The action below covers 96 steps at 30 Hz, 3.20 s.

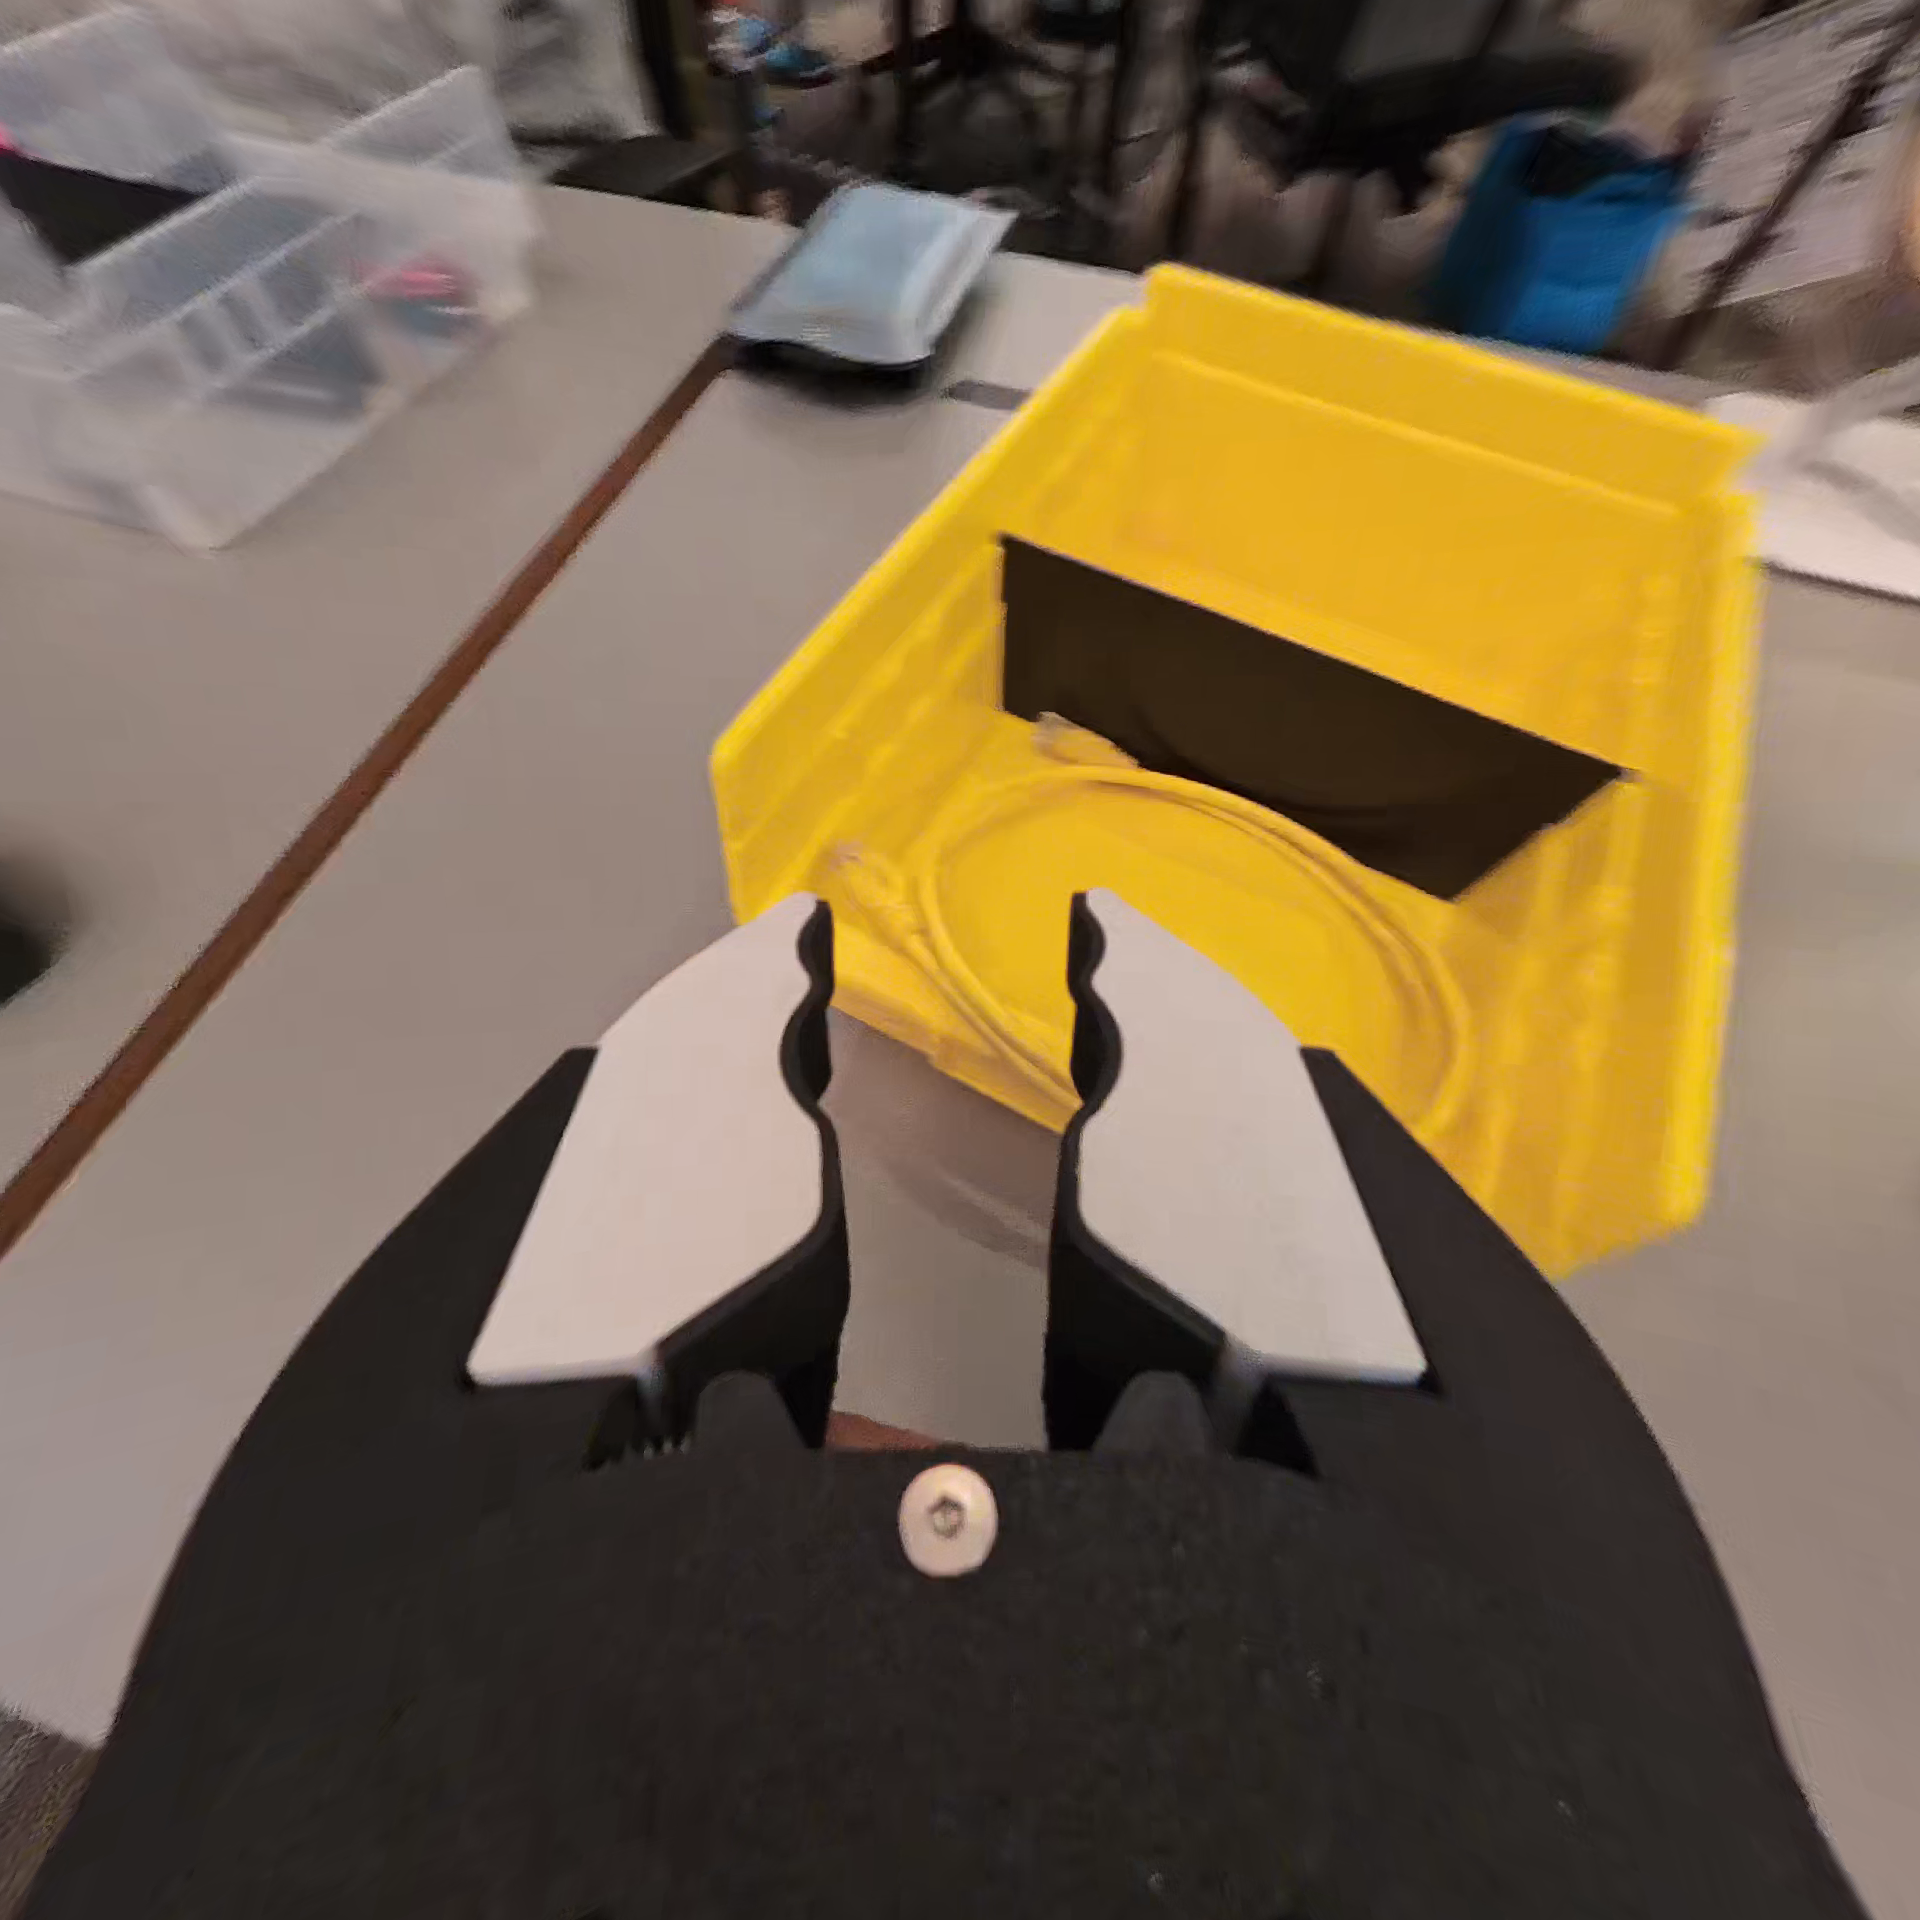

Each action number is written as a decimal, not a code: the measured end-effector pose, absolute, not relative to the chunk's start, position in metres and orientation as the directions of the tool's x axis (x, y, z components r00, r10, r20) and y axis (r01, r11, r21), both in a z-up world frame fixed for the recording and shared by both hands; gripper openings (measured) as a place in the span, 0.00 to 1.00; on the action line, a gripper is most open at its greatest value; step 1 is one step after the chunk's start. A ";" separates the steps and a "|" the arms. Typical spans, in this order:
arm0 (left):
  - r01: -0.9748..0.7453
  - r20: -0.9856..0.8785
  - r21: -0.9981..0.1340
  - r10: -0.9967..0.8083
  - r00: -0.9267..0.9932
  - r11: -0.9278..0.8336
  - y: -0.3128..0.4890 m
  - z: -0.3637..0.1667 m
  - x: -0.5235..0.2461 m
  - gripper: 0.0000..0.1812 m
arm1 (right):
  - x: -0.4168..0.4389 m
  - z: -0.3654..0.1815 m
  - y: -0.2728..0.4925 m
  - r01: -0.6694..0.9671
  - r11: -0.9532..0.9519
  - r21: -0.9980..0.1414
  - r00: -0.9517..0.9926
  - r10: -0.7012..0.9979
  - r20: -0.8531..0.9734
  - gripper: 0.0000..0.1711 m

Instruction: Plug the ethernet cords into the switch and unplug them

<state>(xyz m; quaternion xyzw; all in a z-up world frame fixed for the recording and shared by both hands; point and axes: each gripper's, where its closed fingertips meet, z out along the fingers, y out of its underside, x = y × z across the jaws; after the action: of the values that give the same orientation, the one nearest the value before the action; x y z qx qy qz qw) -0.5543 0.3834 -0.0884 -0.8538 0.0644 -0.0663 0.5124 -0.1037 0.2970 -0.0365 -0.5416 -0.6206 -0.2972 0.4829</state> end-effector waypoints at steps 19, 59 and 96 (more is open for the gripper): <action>0.065 -0.058 -0.677 0.141 0.988 -0.733 0.441 -0.146 -0.584 0.25 | -0.105 -0.041 0.290 0.952 0.242 -0.189 0.066 0.442 0.895 0.17; -0.447 -0.340 -0.893 -0.564 0.752 -0.058 0.346 0.083 -0.466 0.07 | -0.097 -0.037 0.288 0.961 0.204 -0.186 0.077 0.450 0.890 0.17; -0.692 -0.181 -0.676 -0.854 0.488 -0.253 0.310 -0.166 -0.347 0.12 | -0.084 -0.052 0.298 0.977 0.153 -0.146 0.058 0.468 0.882 0.17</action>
<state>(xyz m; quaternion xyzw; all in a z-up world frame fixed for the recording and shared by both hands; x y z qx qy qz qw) -0.3471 0.3103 -0.1655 -0.7835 0.4933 -0.1118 0.3609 -0.0837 0.2982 -0.0516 -0.5818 -0.6211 -0.2916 0.4368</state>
